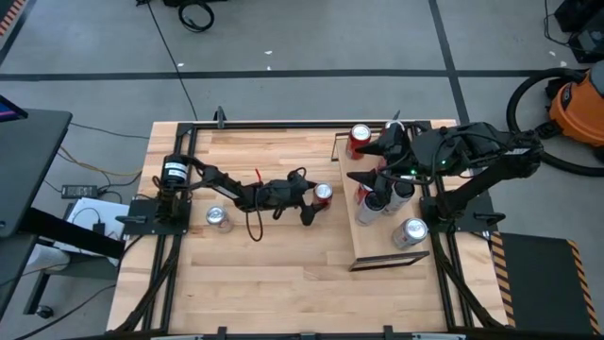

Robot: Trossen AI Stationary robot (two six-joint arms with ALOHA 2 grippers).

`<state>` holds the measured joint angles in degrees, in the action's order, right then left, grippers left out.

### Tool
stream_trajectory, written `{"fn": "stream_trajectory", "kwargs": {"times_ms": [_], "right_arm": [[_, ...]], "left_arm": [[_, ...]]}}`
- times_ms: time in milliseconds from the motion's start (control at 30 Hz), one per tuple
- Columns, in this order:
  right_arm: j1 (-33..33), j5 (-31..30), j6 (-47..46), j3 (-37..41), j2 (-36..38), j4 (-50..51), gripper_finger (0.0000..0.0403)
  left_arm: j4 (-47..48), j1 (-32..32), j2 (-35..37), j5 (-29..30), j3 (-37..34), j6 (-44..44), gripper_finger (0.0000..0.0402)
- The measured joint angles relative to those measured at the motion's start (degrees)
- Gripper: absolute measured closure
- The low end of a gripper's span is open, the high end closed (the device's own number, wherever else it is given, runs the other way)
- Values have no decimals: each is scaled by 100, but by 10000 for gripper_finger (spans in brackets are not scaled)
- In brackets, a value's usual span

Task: Place canned beverage on shelf
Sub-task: Put the red white soda can on the shelf aligned with the other red white soda can

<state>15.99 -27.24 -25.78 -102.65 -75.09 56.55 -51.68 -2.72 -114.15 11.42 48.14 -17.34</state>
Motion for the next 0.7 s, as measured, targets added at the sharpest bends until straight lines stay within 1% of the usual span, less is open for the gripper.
{"fn": "stream_trajectory", "kwargs": {"times_ms": [233, 367, 533, 633, 700], "right_arm": [[0, -12, -9, 0, -31, -39, 55], [0, -11, 9, 0, -58, -41, 55], [0, -11, 2, 0, -72, -47, 55], [0, -11, 2, 0, -74, -40, 55], [0, 1, 2, 0, -52, -50, 55]], "left_arm": [[-154, -33, 0, 52, 2, -281, 7], [-171, -31, 0, 52, 2, -290, 24], [-166, -33, 4, 52, 2, -288, 55], [-191, -47, 9, 52, 2, -540, 70], [-185, -80, 51, -58, -2, -761, 73]]}}
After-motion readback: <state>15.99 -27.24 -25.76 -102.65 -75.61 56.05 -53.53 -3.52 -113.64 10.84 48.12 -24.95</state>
